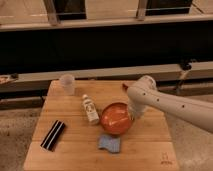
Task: Pick up the ceramic bowl
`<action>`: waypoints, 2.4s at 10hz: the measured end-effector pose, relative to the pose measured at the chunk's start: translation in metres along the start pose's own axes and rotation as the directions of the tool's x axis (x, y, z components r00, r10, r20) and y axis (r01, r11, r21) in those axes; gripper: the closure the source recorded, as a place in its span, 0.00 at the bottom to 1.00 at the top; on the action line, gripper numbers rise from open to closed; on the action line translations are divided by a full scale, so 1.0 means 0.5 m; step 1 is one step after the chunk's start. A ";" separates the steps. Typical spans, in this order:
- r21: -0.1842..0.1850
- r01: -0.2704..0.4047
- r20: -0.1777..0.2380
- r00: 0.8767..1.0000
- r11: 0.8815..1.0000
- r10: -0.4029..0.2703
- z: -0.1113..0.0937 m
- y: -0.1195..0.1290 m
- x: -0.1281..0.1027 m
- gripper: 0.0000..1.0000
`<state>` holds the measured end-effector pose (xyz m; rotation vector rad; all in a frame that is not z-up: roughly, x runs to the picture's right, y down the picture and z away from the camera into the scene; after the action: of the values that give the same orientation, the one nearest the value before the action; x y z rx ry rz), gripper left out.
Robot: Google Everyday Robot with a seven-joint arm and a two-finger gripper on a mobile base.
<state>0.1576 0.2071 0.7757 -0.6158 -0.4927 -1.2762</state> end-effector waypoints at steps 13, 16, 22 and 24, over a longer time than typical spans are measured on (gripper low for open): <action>0.064 0.016 0.003 1.000 0.998 -0.016 -0.043 -0.003 0.012 1.00; 0.087 0.010 0.010 1.000 0.996 -0.011 -0.043 0.003 0.011 1.00; 0.130 0.009 0.010 1.000 0.992 -0.011 -0.059 0.007 0.009 1.00; 0.139 0.005 0.006 1.000 0.990 -0.006 -0.068 0.015 0.005 1.00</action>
<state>0.1654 0.1838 0.7512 -0.5018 -0.5844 -1.2340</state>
